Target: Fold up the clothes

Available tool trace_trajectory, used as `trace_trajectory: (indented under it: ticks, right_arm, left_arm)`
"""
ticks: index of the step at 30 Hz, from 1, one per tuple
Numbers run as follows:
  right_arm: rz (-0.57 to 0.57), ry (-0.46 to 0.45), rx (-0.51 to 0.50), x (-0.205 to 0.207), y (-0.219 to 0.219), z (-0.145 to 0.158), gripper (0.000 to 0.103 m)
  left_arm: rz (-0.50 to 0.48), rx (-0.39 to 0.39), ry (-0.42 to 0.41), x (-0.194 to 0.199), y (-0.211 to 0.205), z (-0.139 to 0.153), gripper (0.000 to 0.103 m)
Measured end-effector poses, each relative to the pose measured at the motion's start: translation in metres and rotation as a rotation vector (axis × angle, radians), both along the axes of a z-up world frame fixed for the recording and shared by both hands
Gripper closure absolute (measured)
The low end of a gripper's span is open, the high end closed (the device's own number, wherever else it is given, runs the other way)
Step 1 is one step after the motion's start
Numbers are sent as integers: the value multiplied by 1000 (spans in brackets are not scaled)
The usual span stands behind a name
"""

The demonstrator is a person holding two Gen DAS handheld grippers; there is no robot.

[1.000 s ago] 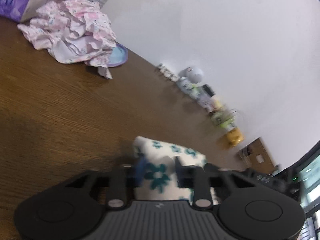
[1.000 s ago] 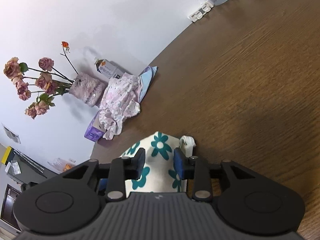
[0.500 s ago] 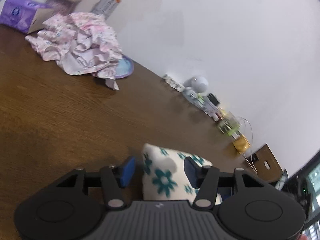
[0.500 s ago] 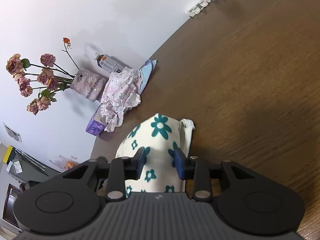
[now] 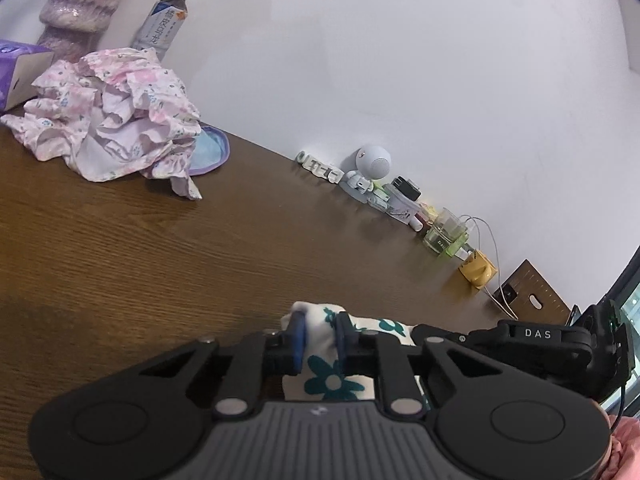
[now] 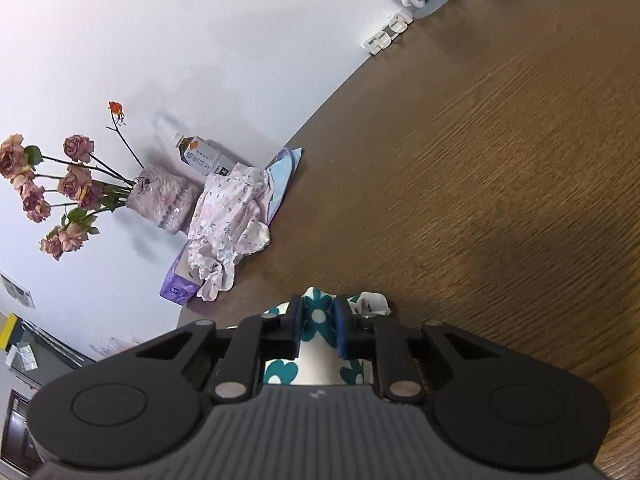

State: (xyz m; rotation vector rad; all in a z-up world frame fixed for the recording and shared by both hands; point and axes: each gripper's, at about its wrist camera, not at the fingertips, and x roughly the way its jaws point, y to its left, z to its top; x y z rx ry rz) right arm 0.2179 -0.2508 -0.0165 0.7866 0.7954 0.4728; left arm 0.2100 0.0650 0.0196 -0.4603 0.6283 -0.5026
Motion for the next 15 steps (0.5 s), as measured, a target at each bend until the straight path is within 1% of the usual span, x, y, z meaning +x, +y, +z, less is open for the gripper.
trace_trajectory:
  ticks: [2,4,6,7,8,9,10,12,15]
  right_arm:
    - [-3,-4,8,-2,-2,0,87]
    - [-5,-9,17,-3,-3,0,82]
    - [-7,-14,18,-4,-5,1,80]
    - [-8,-16,16,-4,-5,2,80]
    - [-7,-13,13,-3,-5,2,80]
    - [-7,-9,11,-2,-4,1,80]
    - [-7,-4,12,-1,-3,0,81]
    - [-9,-3,11,-1,-3,-1,82]
    - [-9,-4,11,-1,-4,-1,84]
  left_arm:
    - [10,-23,12,1,3,2,59]
    - [17,-28,16,3,4,4,57]
    - [18,-15,27,7,3,2,61]
    - [18,-9,32,9,2,1,77]
    - [18,-2,37,11,0,0,85]
    - [18,3,38,13,0,-1,85]
    - [18,6,35,13,0,-2,89]
    - [18,11,23,12,-1,-2,92]
    - [18,2,7,11,0,-2,92]
